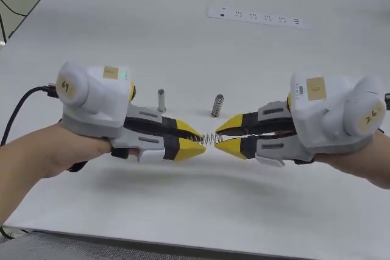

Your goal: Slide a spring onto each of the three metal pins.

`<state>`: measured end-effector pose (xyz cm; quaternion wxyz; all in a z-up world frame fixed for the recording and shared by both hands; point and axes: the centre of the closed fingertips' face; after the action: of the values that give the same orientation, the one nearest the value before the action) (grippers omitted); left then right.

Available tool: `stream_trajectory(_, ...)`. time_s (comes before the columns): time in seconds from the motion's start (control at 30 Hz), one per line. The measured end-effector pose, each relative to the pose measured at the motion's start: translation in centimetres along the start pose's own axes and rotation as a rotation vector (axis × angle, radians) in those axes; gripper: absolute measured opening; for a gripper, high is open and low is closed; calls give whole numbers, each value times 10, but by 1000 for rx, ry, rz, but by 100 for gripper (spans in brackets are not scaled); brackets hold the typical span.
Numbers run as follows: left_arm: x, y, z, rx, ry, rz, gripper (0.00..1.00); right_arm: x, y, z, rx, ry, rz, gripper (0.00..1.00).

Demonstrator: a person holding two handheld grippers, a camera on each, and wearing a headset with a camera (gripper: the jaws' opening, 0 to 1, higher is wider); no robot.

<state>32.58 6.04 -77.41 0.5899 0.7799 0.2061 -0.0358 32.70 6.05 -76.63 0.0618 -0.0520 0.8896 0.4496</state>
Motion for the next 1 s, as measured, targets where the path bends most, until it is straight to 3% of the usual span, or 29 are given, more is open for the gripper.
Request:
stream_trajectory(0.17, 0, -1, 0, 5, 3, 8, 3, 0, 12, -3, -19, 12, -27, 7)
stream_trajectory(0.27, 0, -2, 1, 15, 3, 20, 2, -1, 26, -3, -63, 19, -18, 8)
stream_trajectory(0.5, -2, -4, 4, 28, -2, 39, 2, 0, 41, 4, -84, 23, -45, 8)
stream_trajectory(1.0, -5, 1, 2, 27, -3, 64, 2, 1, 56, 12, -104, -16, -103, 8)
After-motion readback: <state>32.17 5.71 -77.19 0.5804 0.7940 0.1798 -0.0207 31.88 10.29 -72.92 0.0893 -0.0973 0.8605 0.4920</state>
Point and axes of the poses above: the centre of the closed fingertips' face, and the gripper's own axes: z roughly forward along the fingers, x roughly to its left, y roughly out of its top, and after that the axes turned 2 degrees about -z, right-handed
